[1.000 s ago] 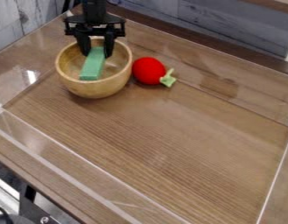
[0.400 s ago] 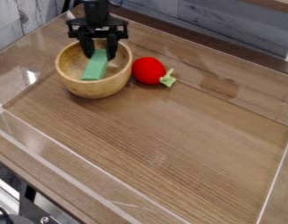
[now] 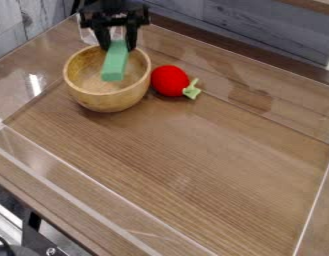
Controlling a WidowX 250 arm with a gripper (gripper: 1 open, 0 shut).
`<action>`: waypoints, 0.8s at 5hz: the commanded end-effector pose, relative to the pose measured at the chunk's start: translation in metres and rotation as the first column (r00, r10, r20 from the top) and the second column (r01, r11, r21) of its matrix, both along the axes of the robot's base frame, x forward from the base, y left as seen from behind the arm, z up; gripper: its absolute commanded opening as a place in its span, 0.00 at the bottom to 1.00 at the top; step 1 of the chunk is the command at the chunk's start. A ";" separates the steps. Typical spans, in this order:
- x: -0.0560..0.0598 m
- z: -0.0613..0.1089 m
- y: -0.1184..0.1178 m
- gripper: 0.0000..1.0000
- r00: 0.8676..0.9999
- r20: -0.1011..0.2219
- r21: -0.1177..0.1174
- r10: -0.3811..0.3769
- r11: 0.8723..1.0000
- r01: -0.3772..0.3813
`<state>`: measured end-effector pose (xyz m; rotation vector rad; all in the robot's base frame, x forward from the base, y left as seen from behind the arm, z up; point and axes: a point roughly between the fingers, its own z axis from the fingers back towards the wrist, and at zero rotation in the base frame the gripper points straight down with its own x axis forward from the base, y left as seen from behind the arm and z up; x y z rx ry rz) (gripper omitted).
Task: Remove the green block from the brown bowl and put it on the table
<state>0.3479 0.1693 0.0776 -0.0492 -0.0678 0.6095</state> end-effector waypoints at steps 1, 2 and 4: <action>0.009 0.033 -0.007 0.00 0.997 0.081 0.030 0.014 0.999 -0.017; 0.008 0.036 -0.036 0.00 0.996 0.082 0.025 0.022 0.999 -0.024; 0.004 0.037 -0.087 0.00 0.996 0.085 0.024 0.025 0.999 -0.027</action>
